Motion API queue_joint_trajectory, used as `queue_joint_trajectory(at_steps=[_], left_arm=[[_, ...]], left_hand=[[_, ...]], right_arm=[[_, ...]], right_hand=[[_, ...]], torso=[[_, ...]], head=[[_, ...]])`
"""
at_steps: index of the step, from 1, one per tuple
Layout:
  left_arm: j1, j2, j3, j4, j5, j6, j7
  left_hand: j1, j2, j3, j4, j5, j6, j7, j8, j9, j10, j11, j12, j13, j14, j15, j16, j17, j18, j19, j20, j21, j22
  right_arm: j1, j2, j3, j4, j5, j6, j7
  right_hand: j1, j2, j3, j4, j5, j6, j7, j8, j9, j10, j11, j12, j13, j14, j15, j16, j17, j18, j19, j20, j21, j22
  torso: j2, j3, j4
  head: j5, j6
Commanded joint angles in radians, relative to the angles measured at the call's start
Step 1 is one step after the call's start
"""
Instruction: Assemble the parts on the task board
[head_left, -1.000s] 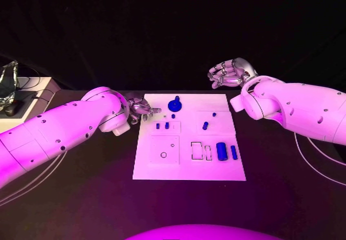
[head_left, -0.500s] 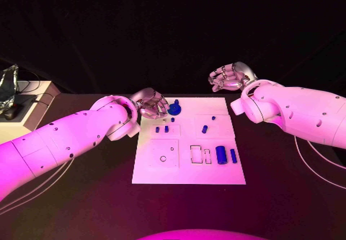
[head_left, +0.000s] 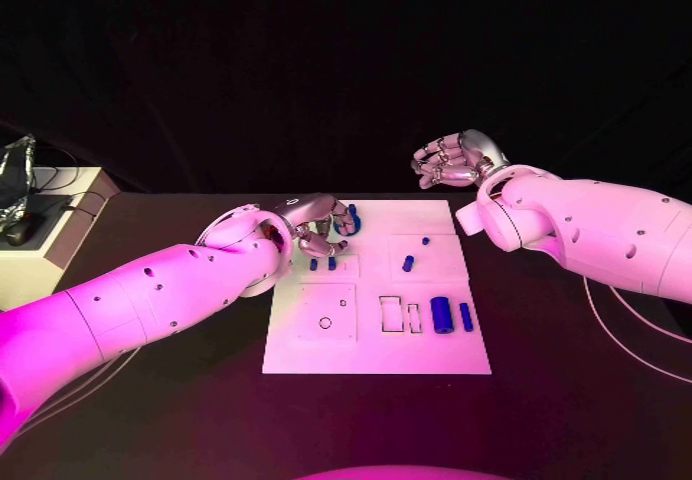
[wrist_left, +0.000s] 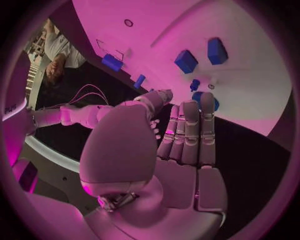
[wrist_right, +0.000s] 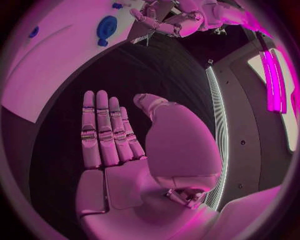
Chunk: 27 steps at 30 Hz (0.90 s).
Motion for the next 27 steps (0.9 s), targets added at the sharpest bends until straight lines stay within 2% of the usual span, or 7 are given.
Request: queue_joint_trajectory(at_steps=[1,3,5,11,16,27], left_arm=[[0.000,0.008,0.000,-0.006,-0.100,-0.041,0.017],[0.000,0.012,0.000,-0.009,-0.109,-0.033,0.005],[0.000,0.017,-0.001,-0.013,-0.119,-0.019,-0.009],[0.000,0.036,-0.001,-0.031,-0.136,0.011,-0.044],[0.000,0.049,-0.001,-0.045,-0.142,0.038,-0.065],[0.001,0.071,-0.001,-0.076,-0.146,0.090,-0.097]], left_hand=[[-0.004,-0.006,0.005,-0.005,0.000,0.009,-0.002,-0.005,-0.006,0.005,0.003,-0.004,-0.007,0.028,0.001,0.050,0.043,0.014,0.009,0.002,0.015,0.009],[-0.004,-0.004,0.009,-0.006,0.000,0.020,-0.001,-0.006,-0.009,0.009,0.003,-0.005,-0.011,0.045,0.000,0.080,0.070,0.014,0.013,0.003,0.026,0.017],[-0.006,-0.004,0.014,-0.006,0.000,0.031,-0.006,-0.010,-0.013,0.012,0.003,-0.006,-0.016,0.076,0.001,0.124,0.112,0.005,0.054,0.002,0.073,0.068],[-0.006,-0.004,0.022,-0.009,-0.001,0.042,-0.009,-0.020,-0.021,-0.022,0.008,-0.030,-0.032,0.075,0.005,0.141,0.101,0.001,0.067,0.006,0.100,0.094],[-0.002,0.004,0.029,-0.011,-0.001,0.048,-0.007,-0.023,-0.023,-0.020,0.010,-0.032,-0.035,0.083,0.006,0.152,0.110,-0.003,0.083,0.006,0.118,0.114],[-0.007,0.003,0.033,-0.011,-0.004,0.052,-0.001,-0.032,-0.029,-0.003,0.009,-0.031,-0.040,0.097,0.006,0.172,0.122,-0.008,0.103,0.007,0.145,0.143]], right_arm=[[0.000,0.001,0.000,0.000,-0.003,0.013,0.016],[0.000,0.001,0.000,0.000,-0.003,0.013,0.016],[0.000,0.001,0.000,0.000,-0.004,0.013,0.016],[0.000,0.001,0.000,0.001,-0.005,0.013,0.015],[0.000,0.003,0.000,0.003,-0.005,0.014,0.015],[0.000,0.003,0.000,0.006,-0.006,0.013,0.014]], right_hand=[[0.007,-0.005,0.002,-0.006,0.001,0.002,0.005,-0.005,-0.001,0.005,0.004,-0.006,-0.001,-0.006,0.003,-0.004,-0.001,0.005,-0.007,0.001,0.000,-0.001],[0.006,-0.004,0.002,-0.006,0.001,0.002,0.006,-0.006,-0.001,0.005,0.004,-0.006,-0.002,-0.006,0.003,-0.004,-0.001,0.004,-0.008,0.001,0.000,-0.002],[0.006,-0.004,0.002,-0.006,0.001,0.002,0.006,-0.006,-0.001,0.005,0.004,-0.006,-0.002,-0.006,0.003,-0.004,-0.001,0.004,-0.008,0.001,0.000,-0.002],[0.005,-0.004,0.002,-0.005,0.001,0.001,0.006,-0.007,-0.002,0.005,0.005,-0.006,-0.003,-0.006,0.004,-0.005,-0.001,0.004,-0.008,0.002,0.000,-0.003],[0.005,-0.004,0.002,-0.005,0.001,0.001,0.006,-0.007,-0.002,0.005,0.005,-0.006,-0.003,-0.006,0.004,-0.005,-0.001,0.004,-0.008,0.002,0.000,-0.003],[0.003,-0.004,0.002,-0.004,0.002,0.002,0.007,-0.008,-0.002,0.005,0.005,-0.007,-0.004,-0.006,0.004,-0.006,-0.002,0.004,-0.008,0.002,0.000,-0.004]], torso=[[0.000,0.0011,-0.0033],[0.000,0.0008,-0.0022],[-0.001,0.0009,0.0002],[-0.001,0.0013,0.0021],[-0.001,0.0017,-0.0020],[-0.001,0.0016,0.0007]], head=[[-0.002,0.002],[-0.004,0.002],[-0.007,0.002],[-0.008,0.002],[-0.005,0.002],[-0.007,0.001]])
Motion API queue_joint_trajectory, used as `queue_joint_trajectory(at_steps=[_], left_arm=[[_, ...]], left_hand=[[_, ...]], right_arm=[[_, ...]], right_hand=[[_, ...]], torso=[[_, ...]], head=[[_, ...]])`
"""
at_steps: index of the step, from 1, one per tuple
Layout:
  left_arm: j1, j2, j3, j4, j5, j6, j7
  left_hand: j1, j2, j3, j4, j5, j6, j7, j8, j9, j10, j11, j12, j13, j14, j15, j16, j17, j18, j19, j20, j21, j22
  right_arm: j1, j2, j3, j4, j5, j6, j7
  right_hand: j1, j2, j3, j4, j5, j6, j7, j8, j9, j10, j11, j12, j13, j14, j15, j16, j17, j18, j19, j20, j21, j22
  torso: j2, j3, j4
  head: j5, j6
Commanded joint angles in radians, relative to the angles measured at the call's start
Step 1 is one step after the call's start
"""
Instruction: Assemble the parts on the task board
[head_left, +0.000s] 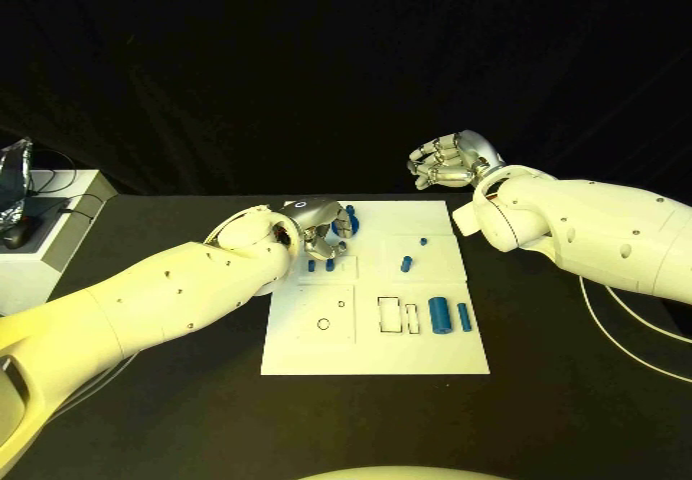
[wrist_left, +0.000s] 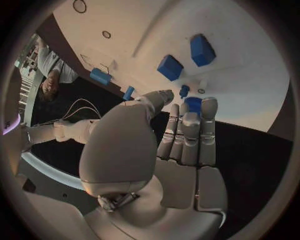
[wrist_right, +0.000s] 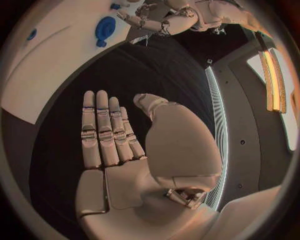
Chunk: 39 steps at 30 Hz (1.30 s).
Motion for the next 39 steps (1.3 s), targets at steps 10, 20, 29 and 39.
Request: queue_joint_trajectory(at_steps=[10,20,29,39], left_arm=[[0.001,0.024,0.000,-0.026,-0.014,0.049,-0.035],[0.001,0.031,0.000,-0.040,-0.012,0.059,-0.049],[0.001,0.044,0.000,-0.063,-0.005,0.080,-0.047],[0.001,0.053,0.000,-0.075,0.007,0.080,-0.049]], left_hand=[[-0.012,0.001,0.008,-0.001,-0.009,-0.006,0.002,-0.019,-0.009,0.015,0.001,-0.006,-0.006,0.009,-0.001,0.016,0.000,-0.010,0.013,0.001,0.019,0.013],[-0.009,0.010,0.019,-0.002,-0.011,-0.005,0.006,-0.029,-0.014,0.035,-0.004,-0.007,-0.009,0.019,-0.004,0.030,0.008,-0.013,0.028,-0.001,0.037,0.033],[-0.004,0.020,0.034,-0.006,-0.017,0.001,0.018,-0.037,-0.019,0.050,-0.007,-0.014,-0.016,0.015,-0.008,0.033,-0.006,-0.012,0.024,-0.004,0.040,0.034],[-0.008,0.023,0.039,-0.005,-0.026,0.007,0.020,-0.043,-0.023,0.053,-0.006,-0.025,-0.022,0.016,-0.007,0.036,-0.011,-0.013,0.023,-0.005,0.044,0.037]], right_arm=[[0.000,0.002,0.000,0.003,-0.006,0.012,0.014],[0.000,0.002,0.000,0.003,-0.006,0.013,0.014],[0.000,0.004,0.000,0.003,-0.006,0.014,0.014],[0.000,0.005,0.000,0.004,-0.006,0.014,0.015]], right_hand=[[0.002,-0.004,0.002,-0.004,0.002,0.002,0.007,-0.004,-0.001,0.005,0.005,-0.007,-0.002,-0.006,0.005,-0.007,-0.001,0.004,-0.009,0.002,0.000,-0.002],[0.000,-0.003,0.002,-0.002,0.003,0.003,0.007,-0.005,-0.002,0.005,0.005,-0.007,-0.004,-0.006,0.005,-0.008,-0.002,0.004,-0.009,0.003,0.000,-0.004],[-0.001,-0.003,0.002,-0.002,0.003,0.003,0.007,-0.005,-0.002,0.005,0.005,-0.007,-0.004,-0.006,0.005,-0.008,-0.002,0.004,-0.009,0.003,0.000,-0.004],[-0.001,-0.002,0.003,-0.002,0.003,0.005,0.007,-0.005,-0.002,0.006,0.005,-0.007,-0.005,-0.005,0.005,-0.008,-0.002,0.004,-0.009,0.003,0.000,-0.005]], torso=[[0.000,-0.0008,0.0000],[-0.001,-0.0013,0.0017],[0.000,-0.0006,-0.0002],[0.000,0.0003,0.0010]], head=[[-0.001,-0.001],[-0.003,-0.003],[-0.002,-0.003],[-0.005,-0.004]])
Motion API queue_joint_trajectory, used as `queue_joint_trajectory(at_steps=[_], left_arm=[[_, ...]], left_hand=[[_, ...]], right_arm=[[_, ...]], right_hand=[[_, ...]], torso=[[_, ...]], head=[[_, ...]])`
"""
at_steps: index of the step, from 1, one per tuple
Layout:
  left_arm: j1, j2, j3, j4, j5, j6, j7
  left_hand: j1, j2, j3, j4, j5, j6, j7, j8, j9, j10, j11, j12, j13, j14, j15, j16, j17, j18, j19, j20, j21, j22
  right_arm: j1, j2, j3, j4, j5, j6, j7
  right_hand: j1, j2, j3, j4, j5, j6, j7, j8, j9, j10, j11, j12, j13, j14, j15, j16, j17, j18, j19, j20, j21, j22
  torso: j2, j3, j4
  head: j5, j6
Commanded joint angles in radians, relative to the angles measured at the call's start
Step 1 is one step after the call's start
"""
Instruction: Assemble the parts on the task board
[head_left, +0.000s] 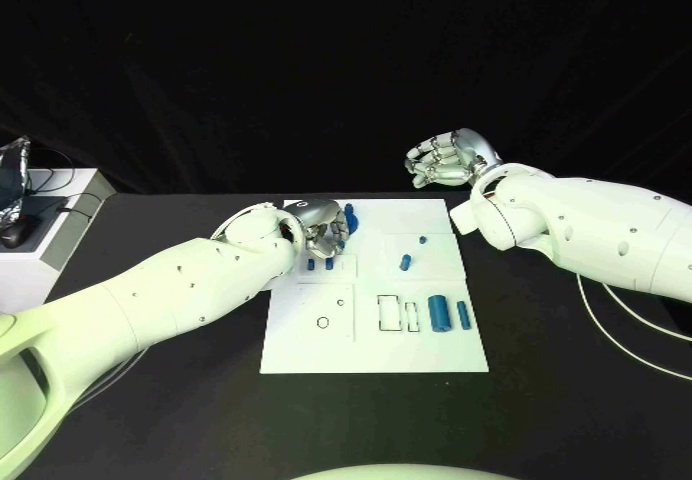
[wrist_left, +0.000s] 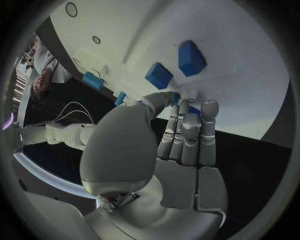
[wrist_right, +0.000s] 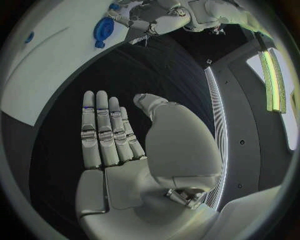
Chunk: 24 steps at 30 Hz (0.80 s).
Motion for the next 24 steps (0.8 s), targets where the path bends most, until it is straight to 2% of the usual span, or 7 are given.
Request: queue_joint_trajectory(at_steps=[1,7,13,22,24], left_arm=[[-0.002,0.004,-0.002,-0.003,0.012,0.022,-0.002],[-0.002,0.006,-0.002,-0.007,0.013,0.033,-0.003],[-0.002,0.010,-0.002,-0.011,0.014,0.049,0.001],[-0.002,0.012,-0.002,-0.013,0.014,0.057,0.008],[-0.002,0.012,-0.002,-0.014,0.014,0.052,0.007]], left_hand=[[-0.003,0.010,0.005,0.001,-0.006,0.000,0.006,-0.007,-0.001,0.005,-0.001,-0.004,-0.004,0.004,-0.005,0.006,0.000,-0.013,0.002,-0.003,0.006,0.004],[-0.003,0.012,0.007,0.001,-0.010,0.003,0.007,-0.008,-0.002,0.011,-0.002,-0.005,-0.005,0.006,-0.005,0.008,0.001,-0.014,0.002,-0.003,0.008,0.005],[-0.002,0.019,0.013,-0.004,-0.015,0.032,0.002,-0.004,-0.003,0.042,-0.009,-0.010,-0.008,0.012,-0.011,0.017,0.003,-0.016,0.009,-0.006,0.020,0.018],[0.014,0.044,0.024,-0.025,-0.018,0.091,-0.009,0.011,0.003,0.108,-0.026,-0.019,-0.008,0.031,-0.027,0.037,0.019,-0.022,0.033,-0.020,0.050,0.052],[0.017,0.052,0.029,-0.033,-0.020,0.110,-0.011,0.016,0.006,0.131,-0.031,-0.022,-0.007,0.045,-0.031,0.046,0.036,-0.028,0.055,-0.023,0.072,0.078]], right_arm=[[0.000,0.001,0.000,0.002,-0.005,0.014,0.014],[0.000,0.002,0.000,0.003,-0.005,0.015,0.014],[0.000,0.003,0.000,0.004,-0.005,0.016,0.014],[0.000,0.003,0.000,0.005,-0.006,0.018,0.013],[0.000,0.004,0.000,0.005,-0.006,0.018,0.013]], right_hand=[[-0.001,-0.002,0.003,-0.002,0.003,0.006,0.009,-0.005,-0.001,0.002,0.002,-0.007,-0.001,-0.002,0.001,-0.004,-0.001,0.004,-0.005,-0.001,0.000,-0.001],[-0.001,-0.001,0.004,-0.002,0.004,0.008,0.008,-0.005,-0.001,0.003,0.001,-0.006,-0.002,-0.001,0.001,-0.005,-0.001,0.005,-0.005,-0.001,0.000,-0.002],[-0.001,-0.001,0.004,-0.002,0.004,0.008,0.008,-0.005,-0.001,0.003,0.001,-0.006,-0.002,-0.001,0.001,-0.005,-0.001,0.005,-0.005,-0.001,0.000,-0.002],[-0.001,-0.001,0.004,-0.002,0.004,0.008,0.008,-0.005,-0.001,0.003,0.001,-0.006,-0.002,-0.001,0.001,-0.005,-0.001,0.005,-0.005,-0.001,0.000,-0.002],[-0.001,-0.001,0.004,-0.002,0.004,0.008,0.008,-0.005,-0.001,0.003,0.001,-0.006,-0.002,-0.001,0.001,-0.005,-0.001,0.005,-0.005,-0.001,0.000,-0.002]], torso=[[0.000,0.0008,0.0011],[0.000,0.0003,0.0005],[0.000,-0.0010,0.0012],[-0.001,-0.0010,0.0021],[-0.001,-0.0013,0.0022]], head=[[-0.002,0.001],[-0.002,-0.001],[-0.003,-0.004],[-0.003,-0.006],[-0.003,-0.007]])
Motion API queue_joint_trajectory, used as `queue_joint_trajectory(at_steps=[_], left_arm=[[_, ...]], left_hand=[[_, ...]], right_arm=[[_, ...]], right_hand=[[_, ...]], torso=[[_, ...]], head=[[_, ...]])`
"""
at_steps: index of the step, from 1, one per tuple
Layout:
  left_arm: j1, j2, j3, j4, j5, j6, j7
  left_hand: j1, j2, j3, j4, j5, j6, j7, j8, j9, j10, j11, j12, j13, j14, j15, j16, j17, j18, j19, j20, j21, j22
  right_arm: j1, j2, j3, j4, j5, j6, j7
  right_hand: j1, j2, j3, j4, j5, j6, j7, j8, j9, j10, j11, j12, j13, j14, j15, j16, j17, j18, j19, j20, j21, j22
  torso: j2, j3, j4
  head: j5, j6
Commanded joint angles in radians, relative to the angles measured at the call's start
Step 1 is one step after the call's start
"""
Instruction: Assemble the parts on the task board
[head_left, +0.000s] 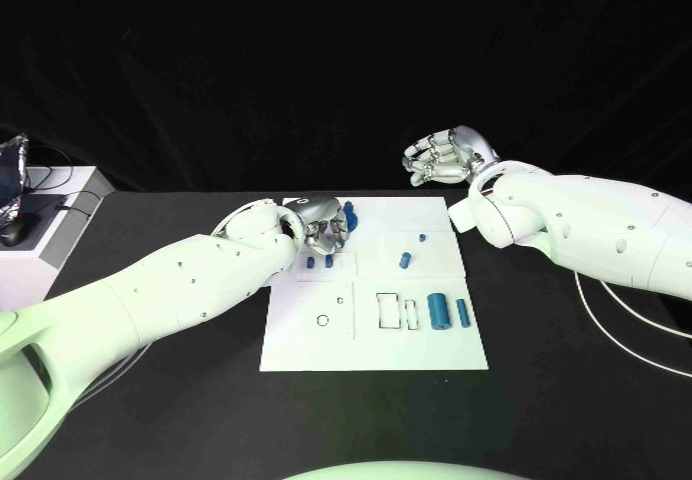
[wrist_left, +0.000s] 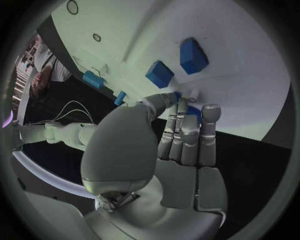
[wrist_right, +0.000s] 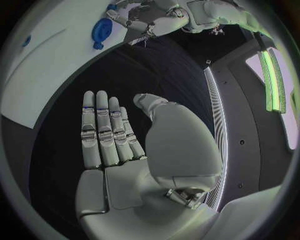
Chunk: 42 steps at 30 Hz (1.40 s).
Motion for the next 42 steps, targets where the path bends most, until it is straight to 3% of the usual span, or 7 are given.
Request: queue_joint_trajectory(at_steps=[1,7,24,27,36,42], left_arm=[[-0.006,0.001,-0.004,-0.002,0.006,0.033,0.004],[-0.006,-0.001,-0.004,-0.004,0.006,0.013,0.009],[-0.007,-0.032,0.001,0.033,0.072,-0.053,0.036],[-0.007,-0.040,0.012,0.044,0.091,-0.050,0.035],[-0.009,-0.085,0.063,0.097,0.166,-0.023,0.021],[-0.009,-0.117,0.080,0.122,0.187,0.008,0.009]], left_hand=[[-0.002,0.014,0.002,-0.010,-0.006,0.019,0.000,0.007,0.005,0.022,-0.004,-0.010,0.003,0.014,-0.002,0.008,0.007,-0.013,0.017,-0.003,0.018,0.020],[0.003,0.022,0.012,-0.027,-0.010,0.038,-0.004,0.008,0.008,0.054,-0.010,-0.022,0.006,0.028,-0.009,0.013,0.010,-0.018,0.040,-0.010,0.042,0.048],[-0.006,0.016,0.022,-0.040,-0.013,0.040,0.002,-0.006,0.007,0.068,-0.006,-0.057,0.004,0.043,-0.007,0.019,0.025,-0.022,0.051,-0.012,0.057,0.064],[-0.008,0.015,0.022,-0.040,-0.013,0.040,0.003,-0.007,0.006,0.069,-0.006,-0.061,0.003,0.044,-0.007,0.019,0.024,-0.022,0.051,-0.012,0.058,0.064],[-0.014,0.013,0.021,-0.040,-0.013,0.040,0.004,-0.010,0.006,0.072,-0.005,-0.068,0.003,0.043,-0.006,0.019,0.021,-0.022,0.051,-0.011,0.059,0.065],[-0.014,0.013,0.021,-0.040,-0.013,0.040,0.004,-0.010,0.006,0.072,-0.005,-0.069,0.003,0.044,-0.006,0.019,0.022,-0.022,0.052,-0.011,0.059,0.066]], right_arm=[[0.000,0.001,0.000,0.002,-0.006,0.015,0.013],[0.000,0.001,0.000,0.002,-0.006,0.015,0.013],[0.000,-0.003,0.000,0.003,-0.007,0.015,0.014],[0.000,-0.004,0.000,0.003,-0.007,0.015,0.014],[0.000,-0.008,0.000,0.002,-0.007,0.016,0.014],[0.000,-0.010,0.000,0.002,-0.007,0.016,0.013]], right_hand=[[-0.001,-0.001,0.004,-0.002,0.004,0.008,0.008,-0.005,-0.001,0.003,0.001,-0.006,-0.001,-0.001,0.001,-0.005,-0.001,0.005,-0.005,-0.001,0.000,-0.001],[-0.001,-0.001,0.004,-0.002,0.004,0.008,0.008,-0.005,-0.001,0.003,0.001,-0.006,-0.001,-0.001,0.001,-0.005,-0.001,0.005,-0.005,-0.001,0.000,-0.001],[-0.001,-0.001,0.004,-0.002,0.004,0.008,0.008,-0.005,-0.001,0.003,0.001,-0.006,-0.001,-0.001,0.001,-0.005,-0.001,0.005,-0.005,-0.001,0.000,-0.001],[-0.001,-0.001,0.004,-0.002,0.004,0.008,0.008,-0.005,-0.001,0.003,0.001,-0.006,-0.001,-0.001,0.001,-0.005,-0.001,0.005,-0.005,-0.001,0.000,-0.001],[-0.001,-0.001,0.005,-0.004,0.005,0.012,0.007,-0.006,-0.002,0.006,0.000,-0.006,-0.005,0.000,0.000,-0.007,-0.002,0.005,-0.004,-0.001,0.001,-0.005],[-0.001,-0.001,0.005,-0.004,0.005,0.012,0.007,-0.006,-0.002,0.006,0.000,-0.006,-0.005,0.000,0.000,-0.007,-0.002,0.005,-0.004,-0.001,0.001,-0.005]], torso=[[-0.001,-0.0006,0.0002],[0.000,-0.0002,0.0003],[-0.001,-0.0001,-0.0002],[-0.001,-0.0001,-0.0003],[-0.003,-0.0001,0.0028],[-0.003,-0.0010,0.0045]], head=[[0.001,0.000],[0.002,0.001],[0.002,0.005],[0.003,0.007],[0.002,0.007],[0.002,0.007]])
